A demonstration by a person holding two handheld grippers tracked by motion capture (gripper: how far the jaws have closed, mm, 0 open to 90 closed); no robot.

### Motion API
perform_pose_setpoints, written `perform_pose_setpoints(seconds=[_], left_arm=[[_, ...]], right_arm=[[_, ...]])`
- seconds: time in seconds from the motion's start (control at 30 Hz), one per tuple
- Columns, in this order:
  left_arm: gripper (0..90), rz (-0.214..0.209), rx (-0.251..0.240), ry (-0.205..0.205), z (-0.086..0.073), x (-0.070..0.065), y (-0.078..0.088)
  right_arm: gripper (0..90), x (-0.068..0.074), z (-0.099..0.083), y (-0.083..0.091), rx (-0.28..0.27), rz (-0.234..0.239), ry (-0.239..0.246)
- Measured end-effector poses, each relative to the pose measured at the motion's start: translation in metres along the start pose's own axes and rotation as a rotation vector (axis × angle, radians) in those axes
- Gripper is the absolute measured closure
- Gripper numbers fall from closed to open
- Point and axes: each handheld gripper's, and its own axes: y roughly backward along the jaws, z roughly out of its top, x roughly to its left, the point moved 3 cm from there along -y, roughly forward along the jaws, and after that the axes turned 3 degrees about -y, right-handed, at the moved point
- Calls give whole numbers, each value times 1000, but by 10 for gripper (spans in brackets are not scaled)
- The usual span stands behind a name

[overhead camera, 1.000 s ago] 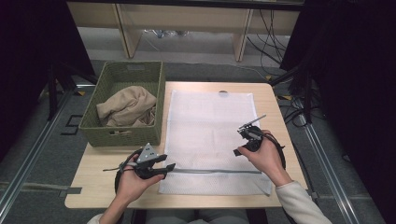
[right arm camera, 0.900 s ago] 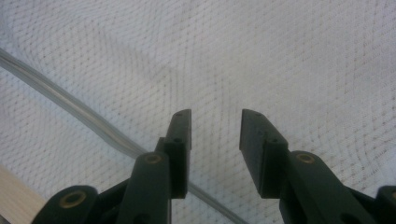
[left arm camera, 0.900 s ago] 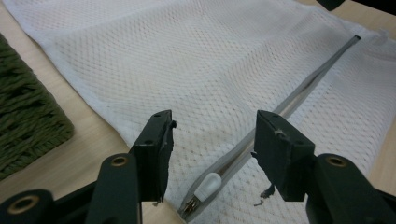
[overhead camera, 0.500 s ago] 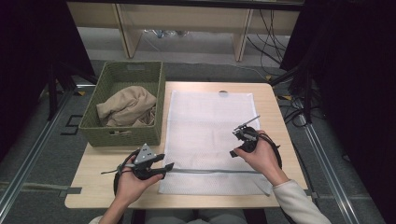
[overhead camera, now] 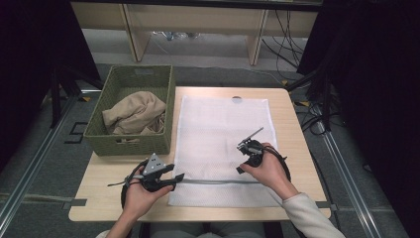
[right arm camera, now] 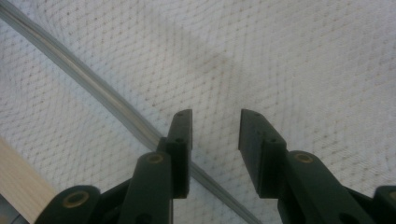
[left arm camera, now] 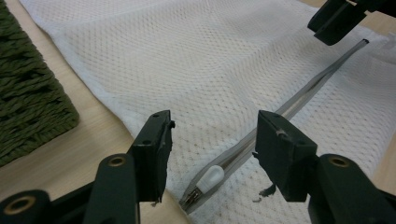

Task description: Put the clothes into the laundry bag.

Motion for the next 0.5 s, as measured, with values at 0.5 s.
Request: perform_pose_setpoints(seconds=[0.5], left_arm=[[458,-13,9,-12,-1,1,-3]], right_arm=[[645,27,8,-27,70,11,120]])
